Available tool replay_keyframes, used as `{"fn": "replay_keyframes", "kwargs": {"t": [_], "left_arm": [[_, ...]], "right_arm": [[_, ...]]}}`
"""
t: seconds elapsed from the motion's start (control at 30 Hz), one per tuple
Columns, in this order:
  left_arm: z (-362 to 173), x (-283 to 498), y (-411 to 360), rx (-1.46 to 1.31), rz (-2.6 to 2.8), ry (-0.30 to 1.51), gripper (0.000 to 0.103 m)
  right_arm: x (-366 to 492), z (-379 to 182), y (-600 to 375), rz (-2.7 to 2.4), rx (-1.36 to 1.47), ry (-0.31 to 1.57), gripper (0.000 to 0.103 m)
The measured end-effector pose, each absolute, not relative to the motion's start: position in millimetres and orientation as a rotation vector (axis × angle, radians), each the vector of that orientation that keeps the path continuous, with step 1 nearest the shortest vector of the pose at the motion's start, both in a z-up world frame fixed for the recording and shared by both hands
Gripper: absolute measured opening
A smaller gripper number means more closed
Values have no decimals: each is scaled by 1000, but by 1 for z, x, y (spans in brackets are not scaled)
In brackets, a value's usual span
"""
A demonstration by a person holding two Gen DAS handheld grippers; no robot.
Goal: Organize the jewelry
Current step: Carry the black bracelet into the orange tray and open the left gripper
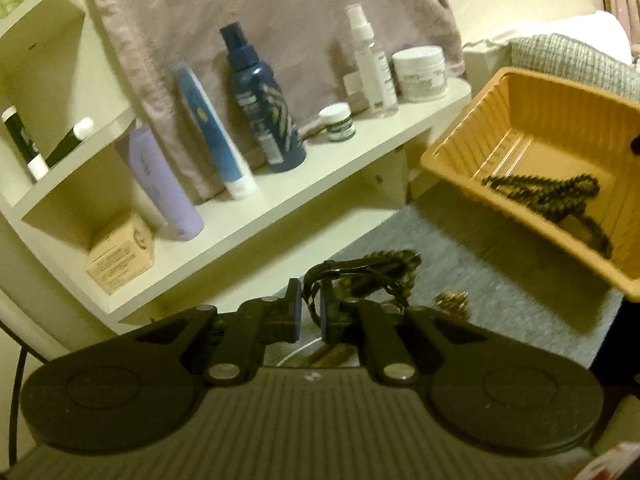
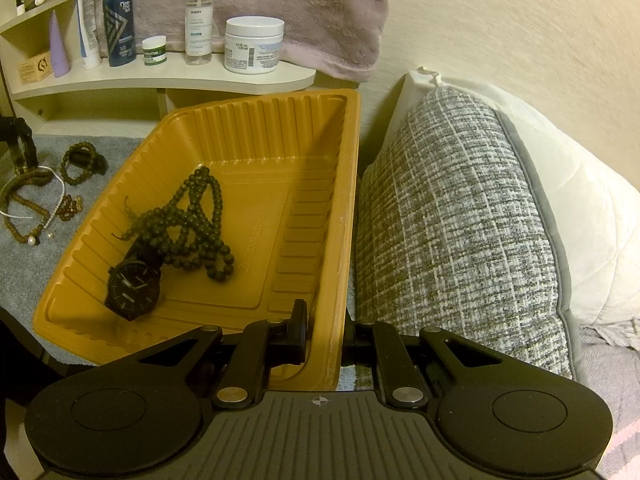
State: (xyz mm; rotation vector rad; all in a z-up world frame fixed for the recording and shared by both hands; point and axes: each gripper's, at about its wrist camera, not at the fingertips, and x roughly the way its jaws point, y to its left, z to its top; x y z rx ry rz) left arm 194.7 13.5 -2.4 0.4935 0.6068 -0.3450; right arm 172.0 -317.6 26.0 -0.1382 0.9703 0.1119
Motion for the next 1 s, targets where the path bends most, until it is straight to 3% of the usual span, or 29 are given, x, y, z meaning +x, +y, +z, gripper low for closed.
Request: {"fn": "replay_keyframes", "kwargs": {"t": [1.0], "left_arm": [[-8,158,-146,334,-775,610,8]], "right_arm": [[171,27,-318,112,-137,967,13]]}}
